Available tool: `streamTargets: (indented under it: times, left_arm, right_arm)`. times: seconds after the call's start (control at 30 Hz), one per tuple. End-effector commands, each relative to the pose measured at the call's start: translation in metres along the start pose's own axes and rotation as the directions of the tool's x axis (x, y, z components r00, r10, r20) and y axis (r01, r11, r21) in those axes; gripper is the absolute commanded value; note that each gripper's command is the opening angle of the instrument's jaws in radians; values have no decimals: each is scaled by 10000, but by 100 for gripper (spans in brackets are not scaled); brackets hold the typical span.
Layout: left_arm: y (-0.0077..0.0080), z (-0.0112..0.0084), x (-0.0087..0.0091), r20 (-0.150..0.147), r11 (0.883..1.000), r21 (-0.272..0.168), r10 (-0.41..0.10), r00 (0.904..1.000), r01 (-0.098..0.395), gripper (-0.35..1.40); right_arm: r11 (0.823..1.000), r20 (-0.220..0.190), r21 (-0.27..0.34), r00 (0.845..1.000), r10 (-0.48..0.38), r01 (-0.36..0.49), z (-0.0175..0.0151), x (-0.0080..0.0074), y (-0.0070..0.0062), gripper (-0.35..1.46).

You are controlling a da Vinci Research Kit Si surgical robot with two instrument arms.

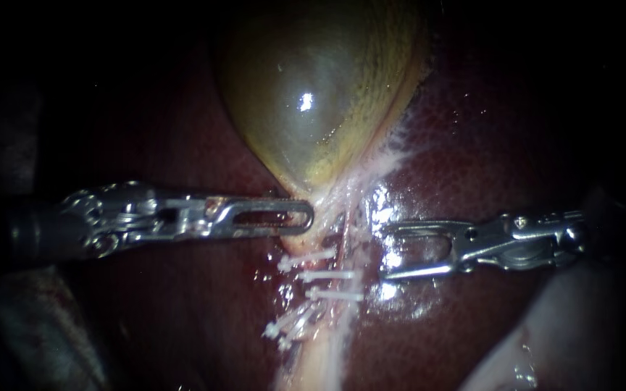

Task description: Going back second clip right tube

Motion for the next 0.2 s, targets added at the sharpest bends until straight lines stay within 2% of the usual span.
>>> streamTargets:
  times: [0.03, 0.2]
  left_arm:
    - [0, -1, 0, 1, 10000, -8, 1, 10000, -1, -35]
    - [0, -1, 0, 2, 10000, -9, 1, 10000, -1, -35]
  right_arm:
    - [10000, -7, -11, 10000, 1, -1, 1, 0, 0, 47]
    - [10000, -31, 35, 10000, 6, -5, 4, 1, 0, 47]
